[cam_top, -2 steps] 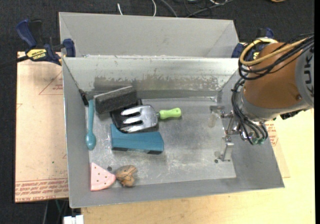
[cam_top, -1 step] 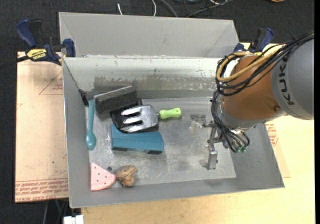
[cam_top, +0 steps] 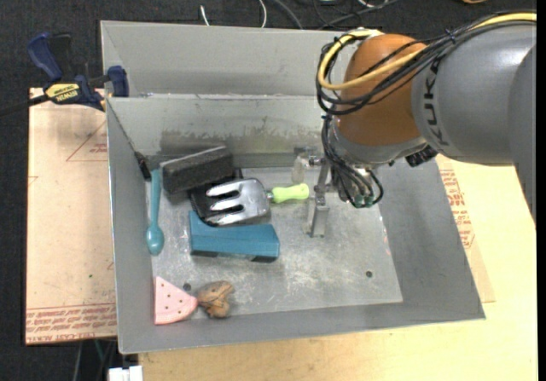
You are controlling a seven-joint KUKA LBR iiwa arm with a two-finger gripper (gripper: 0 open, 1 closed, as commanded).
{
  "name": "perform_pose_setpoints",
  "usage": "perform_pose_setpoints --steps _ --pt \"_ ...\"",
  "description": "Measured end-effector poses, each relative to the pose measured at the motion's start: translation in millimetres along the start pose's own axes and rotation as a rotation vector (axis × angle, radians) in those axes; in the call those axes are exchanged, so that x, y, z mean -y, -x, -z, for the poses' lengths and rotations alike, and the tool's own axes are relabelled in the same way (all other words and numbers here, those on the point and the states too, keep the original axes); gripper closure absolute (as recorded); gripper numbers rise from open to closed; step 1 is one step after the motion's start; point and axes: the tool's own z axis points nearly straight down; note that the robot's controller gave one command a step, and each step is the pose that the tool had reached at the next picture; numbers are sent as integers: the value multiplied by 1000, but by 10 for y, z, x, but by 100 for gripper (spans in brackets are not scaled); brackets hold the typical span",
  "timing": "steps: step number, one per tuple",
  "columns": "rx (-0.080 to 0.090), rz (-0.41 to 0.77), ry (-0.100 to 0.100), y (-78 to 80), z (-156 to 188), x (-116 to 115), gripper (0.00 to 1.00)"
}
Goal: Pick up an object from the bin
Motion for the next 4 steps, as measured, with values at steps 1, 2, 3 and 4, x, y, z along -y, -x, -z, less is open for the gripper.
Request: perform_pose_setpoints --steps 1,2,3,4 --pt "-10 140 -2 33 -196 -165 0" --pt "2 123 0 532 -499 -451 100" --pt "2 123 0 532 -498 -451 100" --pt "5 201 0 628 -74 -525 100"
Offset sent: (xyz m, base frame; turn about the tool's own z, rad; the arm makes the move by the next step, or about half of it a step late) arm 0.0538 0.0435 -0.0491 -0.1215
